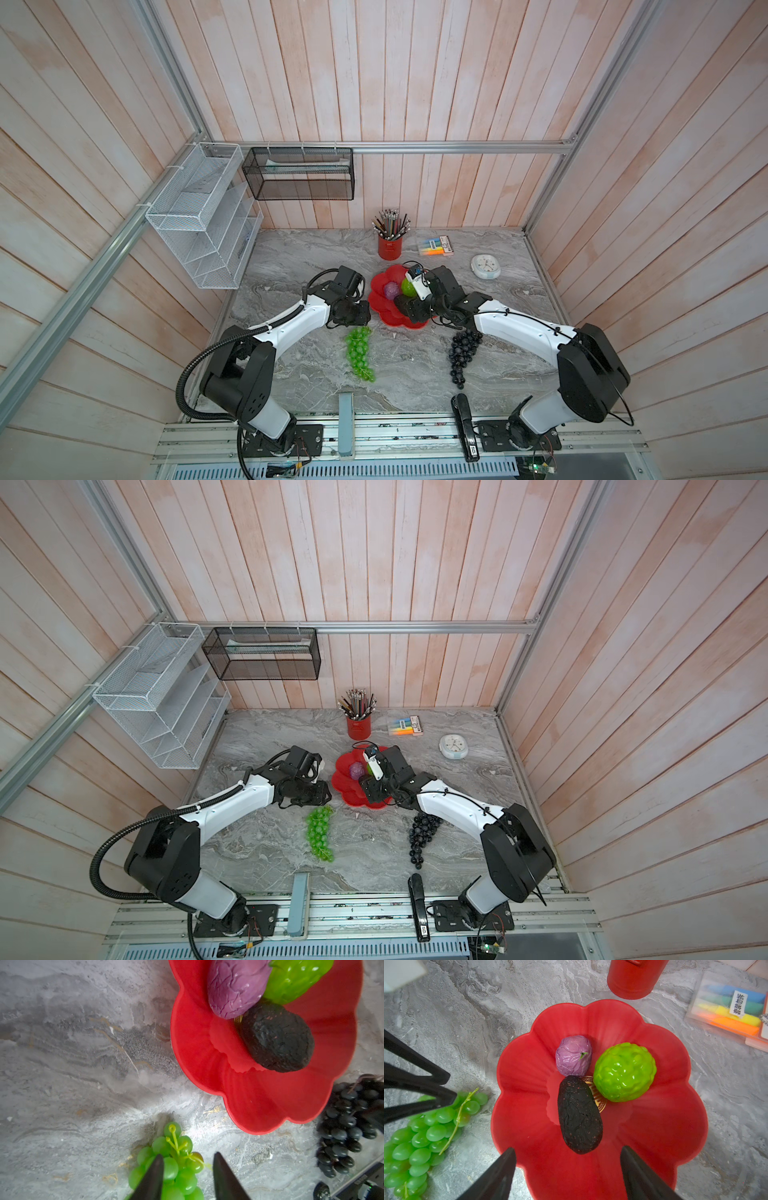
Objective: Place and organize the fake fruits in the fruit bowl
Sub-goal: 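Lower the left gripper onto the light green grapes and close it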
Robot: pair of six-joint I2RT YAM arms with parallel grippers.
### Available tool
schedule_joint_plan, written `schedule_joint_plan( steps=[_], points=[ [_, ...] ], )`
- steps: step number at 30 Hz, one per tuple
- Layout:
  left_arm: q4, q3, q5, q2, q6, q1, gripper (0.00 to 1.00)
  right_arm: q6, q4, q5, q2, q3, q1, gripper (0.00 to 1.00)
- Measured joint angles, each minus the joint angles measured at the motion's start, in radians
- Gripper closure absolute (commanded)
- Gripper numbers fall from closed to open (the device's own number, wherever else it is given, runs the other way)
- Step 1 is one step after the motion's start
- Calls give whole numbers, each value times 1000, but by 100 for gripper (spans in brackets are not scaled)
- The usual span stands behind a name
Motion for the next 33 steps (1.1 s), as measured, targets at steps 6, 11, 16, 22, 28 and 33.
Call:
schedule_joint_plan(
  steps=[6, 11, 16, 22, 28, 33],
  points=[
    [-72, 89, -109, 92, 37, -85, 47, 23, 21, 21, -15, -60, -6, 20],
    [-128, 153, -182, 165, 57, -116, 47, 35, 24, 23, -29, -100, -18, 20],
    [-154, 173, -242, 220, 70, -130, 53, 39, 41, 23, -32, -114, -28, 20],
    [-171, 186, -276, 251, 87, -131, 70, 39, 57, 22, -36, -138, -40, 20],
    [-173, 187, -299, 251, 85, -132, 91, 40, 70, 22, -43, -150, -52, 20],
    [-174, 187, -314, 242, 83, -132, 99, 40, 73, 22, -43, -150, -53, 21]
  ],
)
